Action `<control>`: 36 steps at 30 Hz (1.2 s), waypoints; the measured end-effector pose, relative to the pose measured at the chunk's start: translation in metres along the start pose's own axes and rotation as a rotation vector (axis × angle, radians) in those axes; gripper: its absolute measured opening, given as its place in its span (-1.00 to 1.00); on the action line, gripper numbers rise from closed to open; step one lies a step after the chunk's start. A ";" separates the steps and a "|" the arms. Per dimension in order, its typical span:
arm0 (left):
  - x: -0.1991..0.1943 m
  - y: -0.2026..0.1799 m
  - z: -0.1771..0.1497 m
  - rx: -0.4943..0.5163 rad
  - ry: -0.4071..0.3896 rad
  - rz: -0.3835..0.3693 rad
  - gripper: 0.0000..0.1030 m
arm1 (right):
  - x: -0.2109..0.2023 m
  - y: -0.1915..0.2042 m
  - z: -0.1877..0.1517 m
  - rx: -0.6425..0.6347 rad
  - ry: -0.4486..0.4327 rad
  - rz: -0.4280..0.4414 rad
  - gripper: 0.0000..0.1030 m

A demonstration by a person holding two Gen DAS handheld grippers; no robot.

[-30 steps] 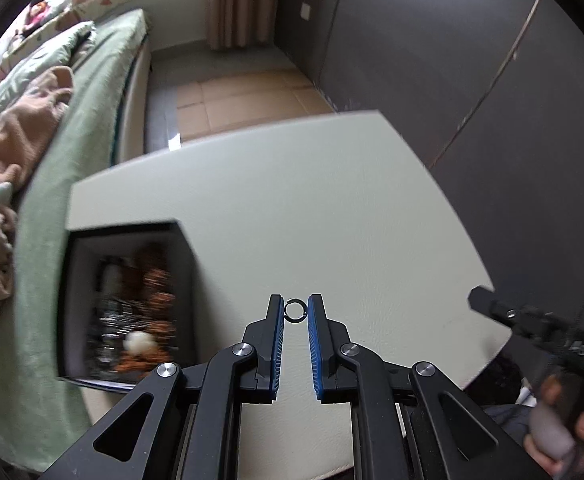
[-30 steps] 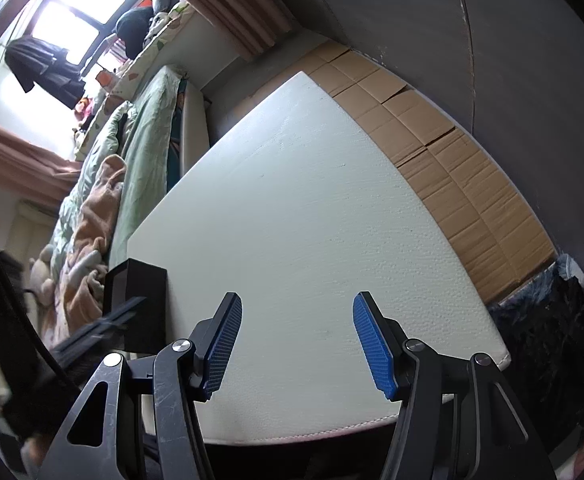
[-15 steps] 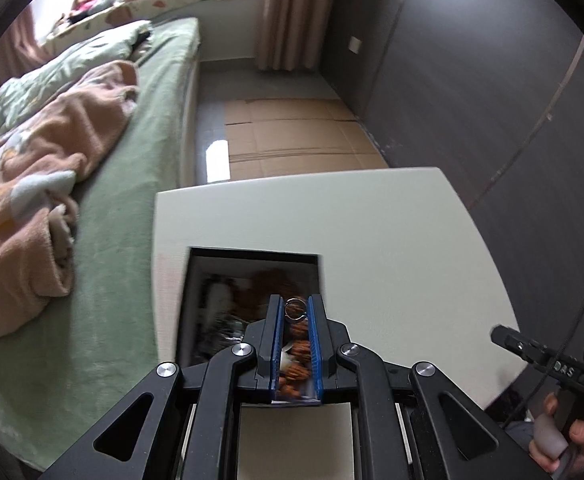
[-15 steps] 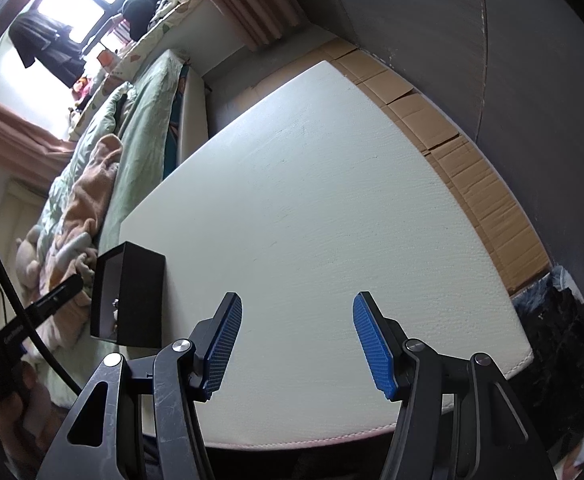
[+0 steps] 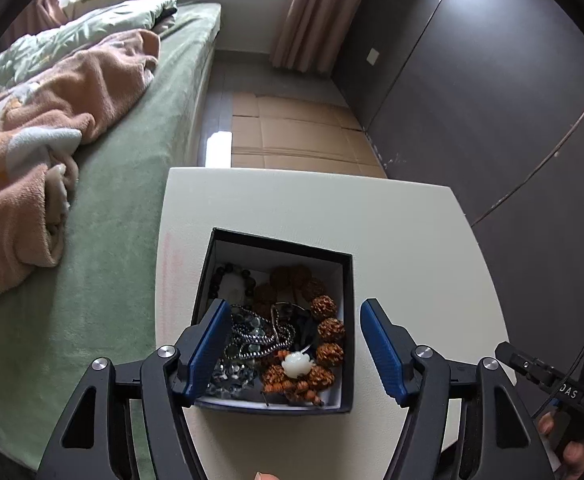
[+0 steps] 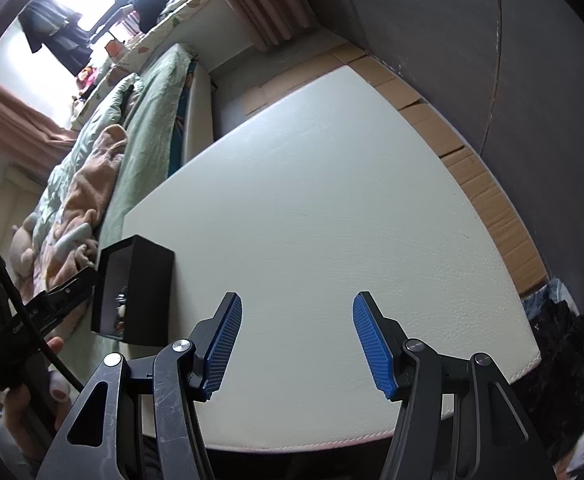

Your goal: Organize jewelry

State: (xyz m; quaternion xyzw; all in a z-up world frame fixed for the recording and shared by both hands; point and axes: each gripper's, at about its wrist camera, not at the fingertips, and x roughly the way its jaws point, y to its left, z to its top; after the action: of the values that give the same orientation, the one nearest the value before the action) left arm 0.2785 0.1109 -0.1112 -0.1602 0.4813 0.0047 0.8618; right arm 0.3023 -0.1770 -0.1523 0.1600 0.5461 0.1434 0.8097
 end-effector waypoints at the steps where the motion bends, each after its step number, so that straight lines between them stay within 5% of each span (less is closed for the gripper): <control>1: -0.004 0.000 -0.002 -0.003 -0.005 -0.007 0.33 | -0.003 0.003 -0.001 -0.007 -0.006 0.002 0.14; 6: -0.029 -0.012 -0.012 0.041 -0.064 0.030 0.34 | -0.025 0.018 -0.010 -0.048 -0.039 0.005 0.14; 10: -0.051 -0.023 -0.029 0.059 -0.122 0.048 0.73 | -0.042 0.021 -0.016 -0.026 -0.056 0.022 0.15; 14: -0.077 -0.034 -0.046 0.067 -0.185 0.042 0.80 | -0.064 0.030 -0.024 -0.071 -0.070 0.059 0.15; 16: -0.094 -0.041 -0.054 0.087 -0.233 0.043 0.99 | -0.077 0.033 -0.029 -0.096 -0.102 0.024 0.15; 23: -0.133 -0.054 -0.080 0.157 -0.322 0.079 0.99 | -0.109 0.039 -0.053 -0.167 -0.155 -0.015 0.36; 27: -0.149 -0.058 -0.091 0.195 -0.384 0.092 0.99 | -0.131 0.043 -0.060 -0.208 -0.218 -0.023 1.00; 36: -0.166 -0.062 -0.118 0.221 -0.470 0.120 0.99 | -0.147 0.049 -0.084 -0.276 -0.291 -0.045 1.00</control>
State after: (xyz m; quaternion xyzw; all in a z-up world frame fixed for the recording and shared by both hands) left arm 0.1019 0.0427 -0.0141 -0.0308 0.2743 0.0405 0.9603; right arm 0.1683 -0.1838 -0.0382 0.0542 0.4019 0.1742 0.8973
